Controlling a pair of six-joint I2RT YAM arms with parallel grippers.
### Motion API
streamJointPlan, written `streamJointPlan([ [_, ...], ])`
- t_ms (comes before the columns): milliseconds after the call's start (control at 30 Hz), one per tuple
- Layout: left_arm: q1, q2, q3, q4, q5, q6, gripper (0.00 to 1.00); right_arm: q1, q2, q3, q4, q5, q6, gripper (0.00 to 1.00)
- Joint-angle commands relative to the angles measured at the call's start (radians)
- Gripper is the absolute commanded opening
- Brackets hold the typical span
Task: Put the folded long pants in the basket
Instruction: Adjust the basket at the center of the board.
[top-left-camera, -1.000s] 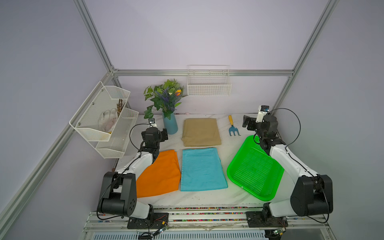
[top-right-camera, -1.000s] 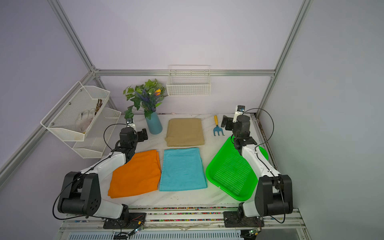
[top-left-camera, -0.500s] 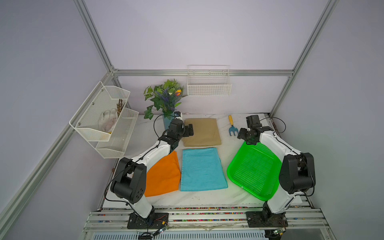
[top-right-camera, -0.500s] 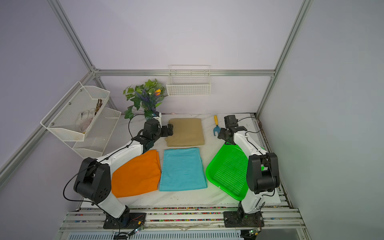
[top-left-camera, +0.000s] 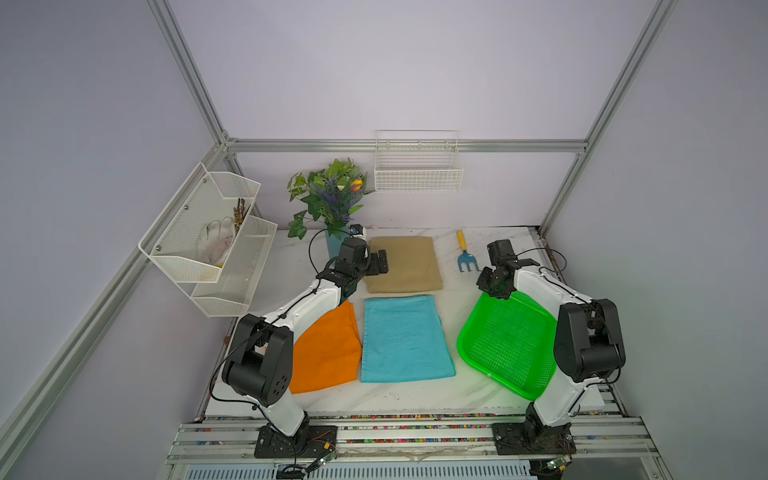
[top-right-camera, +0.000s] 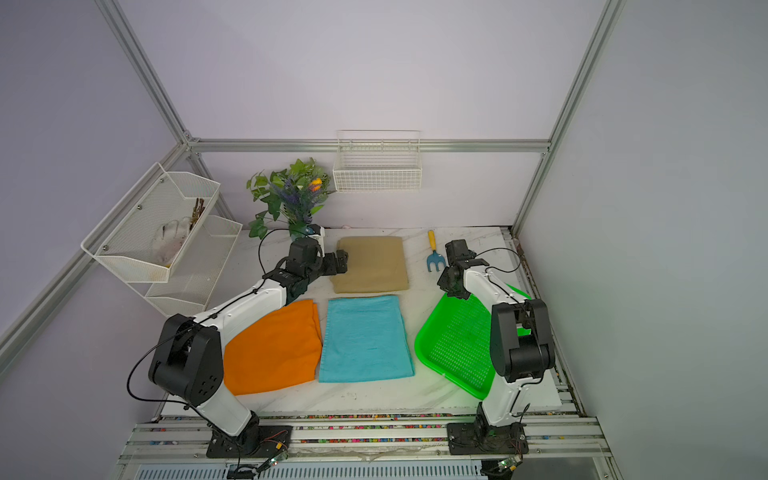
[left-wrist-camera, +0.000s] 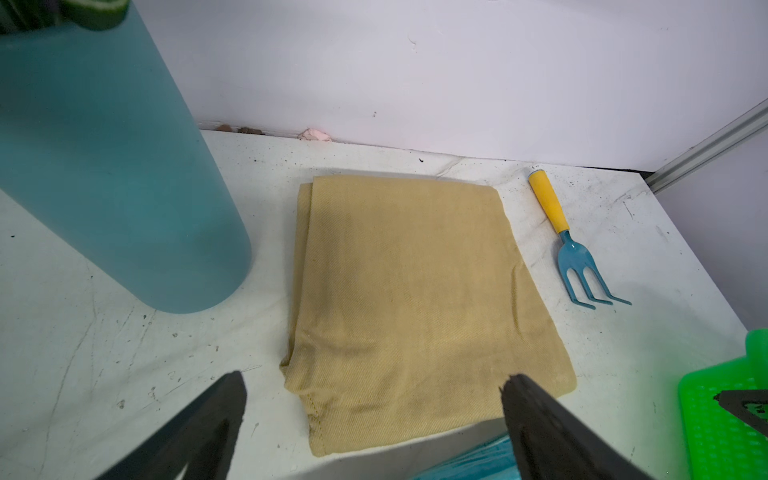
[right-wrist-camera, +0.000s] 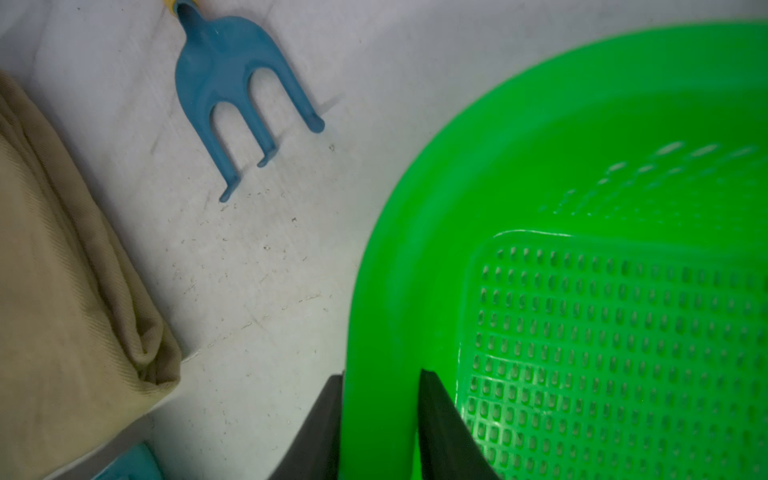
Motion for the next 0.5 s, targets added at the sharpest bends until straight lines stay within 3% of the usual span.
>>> streamJointPlan([
  [0,0.004,-0.04,-0.02,0.02,-0.008,-0.007,1.0,0.001,0.023,0.033,0.085,-0.035,-0.072,0.26],
  [133,0.005,-0.036,-0.032,0.022,-0.012,-0.011,1.0,0.0,0.079,0.09,0.145,-0.098,-0.184,0.25],
  [333,0.008,-0.015,-0.022,0.004,0.01,-0.026,1.0,0.0,0.138,0.139,0.204,-0.17,-0.187,0.26],
  [400,0.013,0.0,-0.015,-0.005,0.034,-0.029,1.0,0.0,0.157,0.154,0.205,-0.17,-0.181,0.31],
  [467,0.02,0.021,0.0,-0.023,0.037,-0.037,1.0,0.001,0.167,0.174,0.186,-0.152,-0.185,0.43],
])
